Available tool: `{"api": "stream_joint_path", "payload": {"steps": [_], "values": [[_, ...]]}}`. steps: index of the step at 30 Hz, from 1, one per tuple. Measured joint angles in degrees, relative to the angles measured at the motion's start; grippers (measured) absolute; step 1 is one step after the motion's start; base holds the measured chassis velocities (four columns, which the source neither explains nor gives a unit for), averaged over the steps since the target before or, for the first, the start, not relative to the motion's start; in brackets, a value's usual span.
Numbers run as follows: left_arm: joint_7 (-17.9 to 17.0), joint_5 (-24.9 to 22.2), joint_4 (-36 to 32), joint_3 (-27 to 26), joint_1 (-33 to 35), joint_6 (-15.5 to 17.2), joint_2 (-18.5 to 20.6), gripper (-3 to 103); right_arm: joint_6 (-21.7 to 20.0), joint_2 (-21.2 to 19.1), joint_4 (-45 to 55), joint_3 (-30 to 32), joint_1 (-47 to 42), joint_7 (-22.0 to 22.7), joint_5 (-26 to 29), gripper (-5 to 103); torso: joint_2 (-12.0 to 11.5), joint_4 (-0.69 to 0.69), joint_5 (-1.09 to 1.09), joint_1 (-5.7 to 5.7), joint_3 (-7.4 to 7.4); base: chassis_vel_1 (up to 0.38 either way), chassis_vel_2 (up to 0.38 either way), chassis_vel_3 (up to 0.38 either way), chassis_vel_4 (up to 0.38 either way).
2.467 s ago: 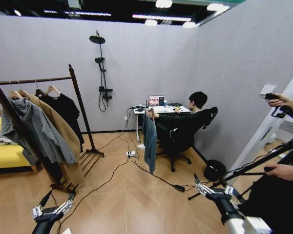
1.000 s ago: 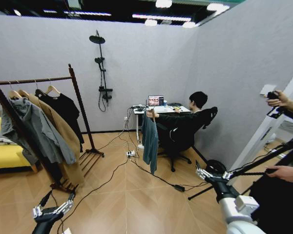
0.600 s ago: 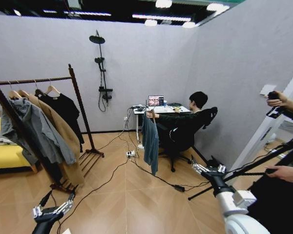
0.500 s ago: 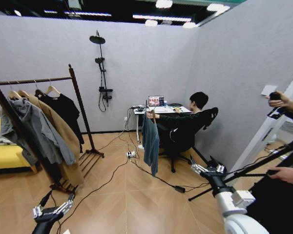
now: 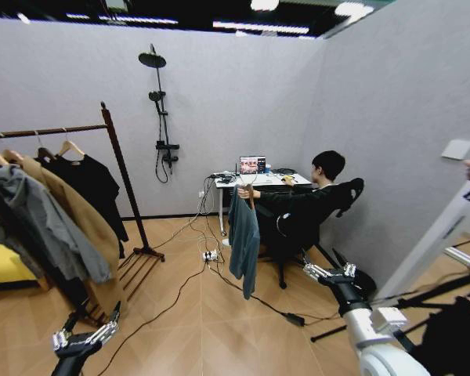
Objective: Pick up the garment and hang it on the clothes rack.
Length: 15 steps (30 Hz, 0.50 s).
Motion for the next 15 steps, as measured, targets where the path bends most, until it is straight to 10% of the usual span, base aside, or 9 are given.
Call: {"api": "stream_joint_path", "payload": {"steps": [15], "values": [[0.0,0.0,0.0,0.0,0.0,0.0,0.0,100,6.1,-1.6,-2.5,-1.8,1.5,-9.9,2.0,100,0.0,0.03,0.13,0.03,0.01,-0.349,0.351,0.362,-0.350]]}}
